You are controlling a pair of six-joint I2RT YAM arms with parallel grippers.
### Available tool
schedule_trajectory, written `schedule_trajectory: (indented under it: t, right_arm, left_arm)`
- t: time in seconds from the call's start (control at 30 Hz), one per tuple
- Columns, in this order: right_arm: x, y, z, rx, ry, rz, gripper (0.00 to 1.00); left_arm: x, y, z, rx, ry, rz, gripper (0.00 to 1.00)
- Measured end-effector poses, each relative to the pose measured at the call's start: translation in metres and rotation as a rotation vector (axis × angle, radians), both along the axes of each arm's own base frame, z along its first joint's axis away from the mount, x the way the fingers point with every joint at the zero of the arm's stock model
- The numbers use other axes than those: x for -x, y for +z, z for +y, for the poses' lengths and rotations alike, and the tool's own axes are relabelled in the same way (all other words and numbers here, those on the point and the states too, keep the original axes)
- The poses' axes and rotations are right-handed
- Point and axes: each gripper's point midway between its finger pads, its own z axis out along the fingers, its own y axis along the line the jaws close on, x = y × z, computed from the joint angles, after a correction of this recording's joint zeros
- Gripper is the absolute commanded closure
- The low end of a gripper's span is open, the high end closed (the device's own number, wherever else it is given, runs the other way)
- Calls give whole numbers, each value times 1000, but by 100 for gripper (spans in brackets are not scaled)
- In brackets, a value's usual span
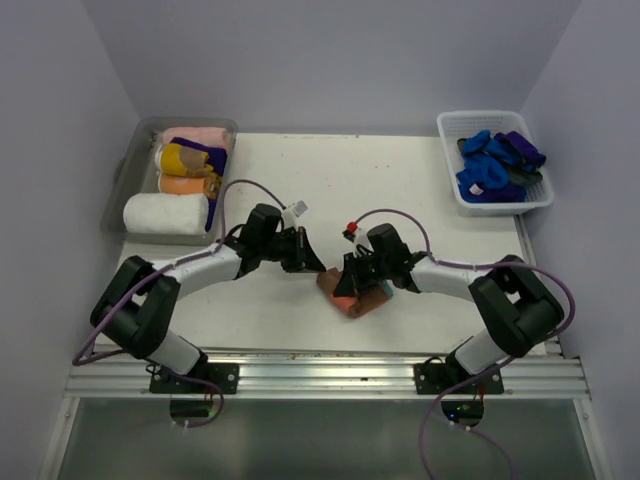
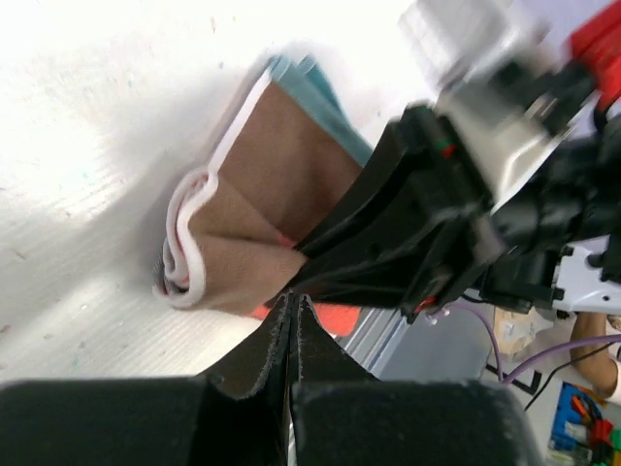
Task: Roll the towels
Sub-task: Roll the towel
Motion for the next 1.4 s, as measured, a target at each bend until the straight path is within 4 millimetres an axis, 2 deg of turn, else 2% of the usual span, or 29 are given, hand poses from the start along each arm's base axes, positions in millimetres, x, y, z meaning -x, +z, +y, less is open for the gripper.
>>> schedule_trajectory:
  t: [0.13, 0.23, 0.3, 0.4, 0.5, 0.57, 0.7, 0.8, 1.1, 1.23, 1.4]
  right_arm:
    - [11, 0, 8, 55, 48, -77, 100]
    - [16, -1, 10, 65, 64, -99, 100]
    - [16, -2, 8, 70, 56, -103, 100]
    - [18, -3, 5, 64, 51, -116, 100]
    - [21, -3, 0, 65, 44, -127, 100]
    - [21, -3, -2, 67, 39, -133, 100]
    - [21, -3, -2, 68, 37, -136, 100]
    - [21, -3, -2, 69, 37, -136, 100]
    - [20, 3, -9, 94, 15, -154, 100]
    - [18, 13, -14, 102, -7, -181, 100]
    - [21, 13, -19, 109, -23, -173, 100]
  left_arm:
    - [-17, 23, 12, 15, 36, -55, 100]
    - [-40, 27, 7, 17, 18, -57, 100]
    - [-54, 25, -4, 29, -9, -51, 100]
    - [-61, 4, -20, 62, -68, 5, 100]
    - [-49, -26, -28, 84, -127, 104, 100]
    - [-36, -38, -34, 105, -174, 159, 100]
    - [-18, -42, -47, 157, -258, 199, 100]
    - [-11, -45, -51, 179, -292, 213, 100]
    - [-22, -71, -43, 26, -238, 238, 100]
    - [-23, -72, -34, -45, -186, 235, 100]
    - [-12, -76, -15, -122, -128, 226, 100]
